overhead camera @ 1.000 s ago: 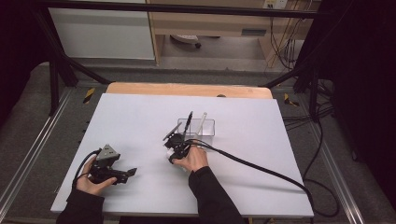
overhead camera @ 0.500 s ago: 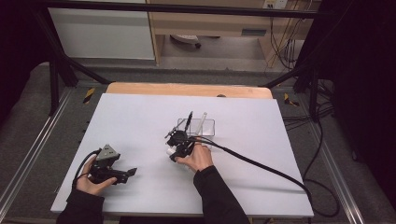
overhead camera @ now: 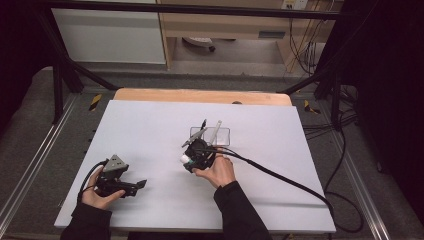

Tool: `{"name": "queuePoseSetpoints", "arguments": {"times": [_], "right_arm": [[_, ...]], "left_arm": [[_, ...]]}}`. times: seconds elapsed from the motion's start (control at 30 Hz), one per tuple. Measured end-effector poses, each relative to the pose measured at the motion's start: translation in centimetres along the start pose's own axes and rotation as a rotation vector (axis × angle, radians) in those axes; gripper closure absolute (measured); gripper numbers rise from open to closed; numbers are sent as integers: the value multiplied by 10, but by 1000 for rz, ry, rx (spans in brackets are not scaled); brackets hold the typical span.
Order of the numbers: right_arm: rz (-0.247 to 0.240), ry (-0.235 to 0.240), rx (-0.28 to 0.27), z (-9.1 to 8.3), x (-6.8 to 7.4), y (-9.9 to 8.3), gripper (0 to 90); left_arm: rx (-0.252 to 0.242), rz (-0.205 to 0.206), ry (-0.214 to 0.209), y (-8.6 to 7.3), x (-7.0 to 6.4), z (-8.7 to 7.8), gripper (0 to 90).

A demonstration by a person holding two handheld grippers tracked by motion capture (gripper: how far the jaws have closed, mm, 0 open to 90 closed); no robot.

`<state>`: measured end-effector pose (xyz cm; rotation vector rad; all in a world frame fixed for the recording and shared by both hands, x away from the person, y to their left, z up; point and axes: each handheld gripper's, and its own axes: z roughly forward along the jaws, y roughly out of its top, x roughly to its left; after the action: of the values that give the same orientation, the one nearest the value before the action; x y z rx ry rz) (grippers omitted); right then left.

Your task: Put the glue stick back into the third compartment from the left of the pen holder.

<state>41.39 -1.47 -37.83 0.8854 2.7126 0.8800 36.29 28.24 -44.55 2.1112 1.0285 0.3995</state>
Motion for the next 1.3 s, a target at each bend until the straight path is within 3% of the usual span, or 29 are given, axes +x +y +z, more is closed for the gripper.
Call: {"name": "queuePoseSetpoints", "arguments": {"times": [0.43,0.87,1.3], "right_arm": [[60,-10,-156,-34,-14,-24,659],[126,-67,-302,-71,-36,-53,659],[191,-124,-468,-91,-53,-56,658]], "left_arm": [[0,0,-1,0,0,0,74],[3,2,2,0,-1,0,74],[4,4,2,0,-1,1,73]]}}
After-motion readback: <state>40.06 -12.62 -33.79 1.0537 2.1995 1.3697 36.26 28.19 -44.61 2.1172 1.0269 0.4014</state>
